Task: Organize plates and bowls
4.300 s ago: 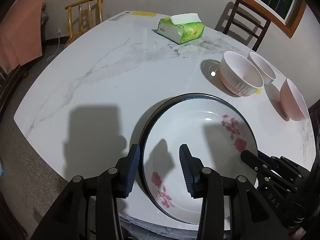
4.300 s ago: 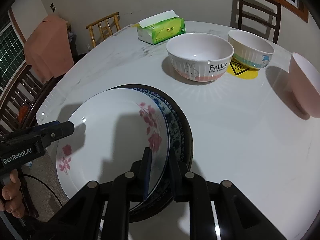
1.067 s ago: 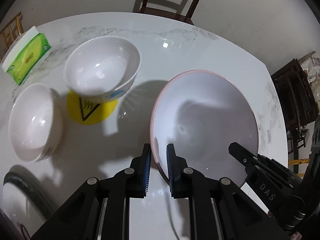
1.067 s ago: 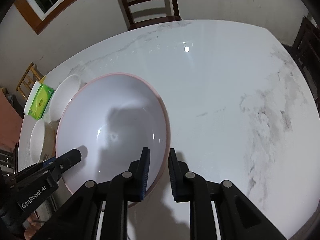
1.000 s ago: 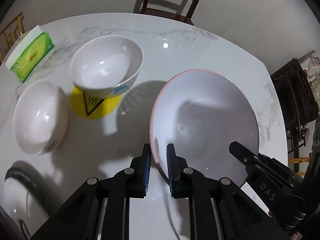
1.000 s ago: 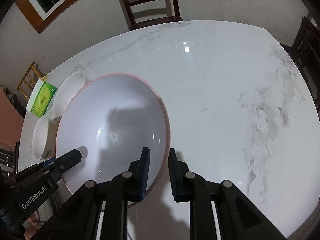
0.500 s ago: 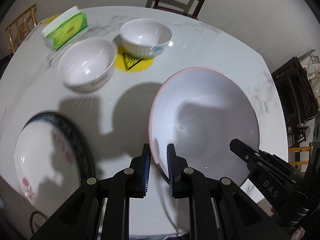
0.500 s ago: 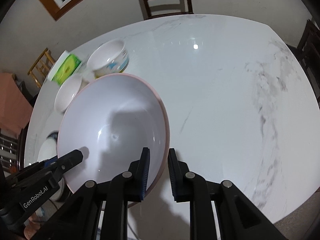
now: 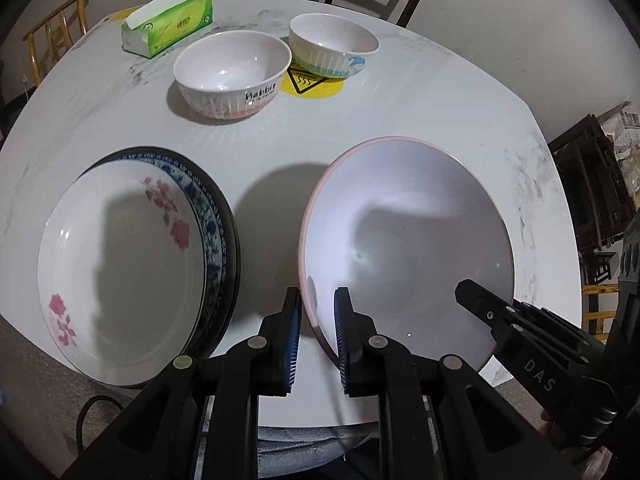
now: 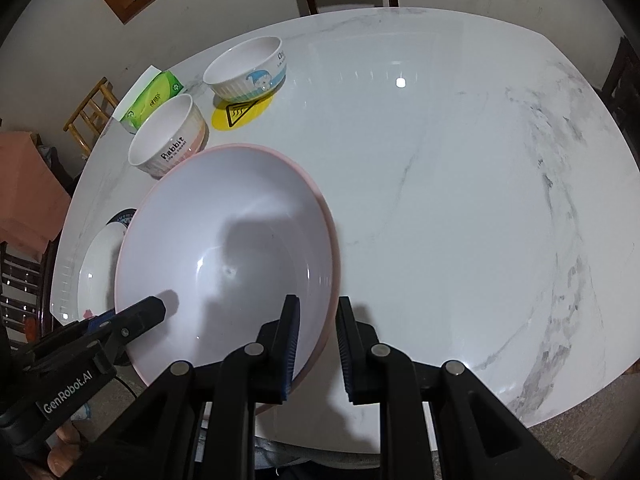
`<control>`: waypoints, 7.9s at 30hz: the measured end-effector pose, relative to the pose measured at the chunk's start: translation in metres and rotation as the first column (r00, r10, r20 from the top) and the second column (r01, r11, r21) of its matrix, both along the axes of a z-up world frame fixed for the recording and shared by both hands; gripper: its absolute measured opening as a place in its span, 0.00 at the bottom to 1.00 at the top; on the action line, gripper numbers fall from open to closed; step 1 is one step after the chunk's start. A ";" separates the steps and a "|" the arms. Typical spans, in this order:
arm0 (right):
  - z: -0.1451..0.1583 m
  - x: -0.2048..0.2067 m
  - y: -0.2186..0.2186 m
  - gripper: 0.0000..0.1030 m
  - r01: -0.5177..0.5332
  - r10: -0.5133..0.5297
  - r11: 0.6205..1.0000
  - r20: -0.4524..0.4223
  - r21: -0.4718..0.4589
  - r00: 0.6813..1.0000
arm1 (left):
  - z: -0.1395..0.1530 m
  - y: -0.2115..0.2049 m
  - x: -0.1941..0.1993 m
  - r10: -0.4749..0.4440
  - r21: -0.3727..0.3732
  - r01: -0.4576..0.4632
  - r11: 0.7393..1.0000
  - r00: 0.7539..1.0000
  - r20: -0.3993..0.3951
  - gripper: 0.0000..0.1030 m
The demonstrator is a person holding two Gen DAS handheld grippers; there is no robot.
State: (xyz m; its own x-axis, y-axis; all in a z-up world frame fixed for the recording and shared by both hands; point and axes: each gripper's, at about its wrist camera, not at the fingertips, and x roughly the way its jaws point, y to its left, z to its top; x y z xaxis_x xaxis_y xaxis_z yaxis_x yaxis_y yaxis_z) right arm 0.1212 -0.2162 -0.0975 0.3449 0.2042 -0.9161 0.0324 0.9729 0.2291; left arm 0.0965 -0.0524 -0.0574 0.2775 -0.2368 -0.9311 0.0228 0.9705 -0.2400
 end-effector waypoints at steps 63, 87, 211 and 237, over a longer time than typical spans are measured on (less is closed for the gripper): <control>0.055 0.003 0.046 0.23 -0.101 0.126 0.984 0.178 -0.146 0.976 | 0.021 0.046 -0.007 0.040 -0.007 -0.039 0.999 0.995 0.094 0.25; 0.071 0.040 0.092 0.23 -0.216 0.222 0.975 0.210 -0.051 0.952 | 0.027 0.119 0.028 0.181 0.069 -0.191 0.979 0.974 0.134 0.31; 0.042 -0.003 0.036 0.14 -0.045 0.045 0.999 0.042 -0.007 0.998 | 0.028 0.001 -0.001 0.037 0.054 -0.040 0.998 0.998 0.054 0.08; 0.007 0.014 0.029 0.14 -0.038 0.037 0.999 -0.022 -0.019 0.999 | -0.002 -0.018 0.015 0.016 0.122 -0.018 0.992 1.000 0.016 0.09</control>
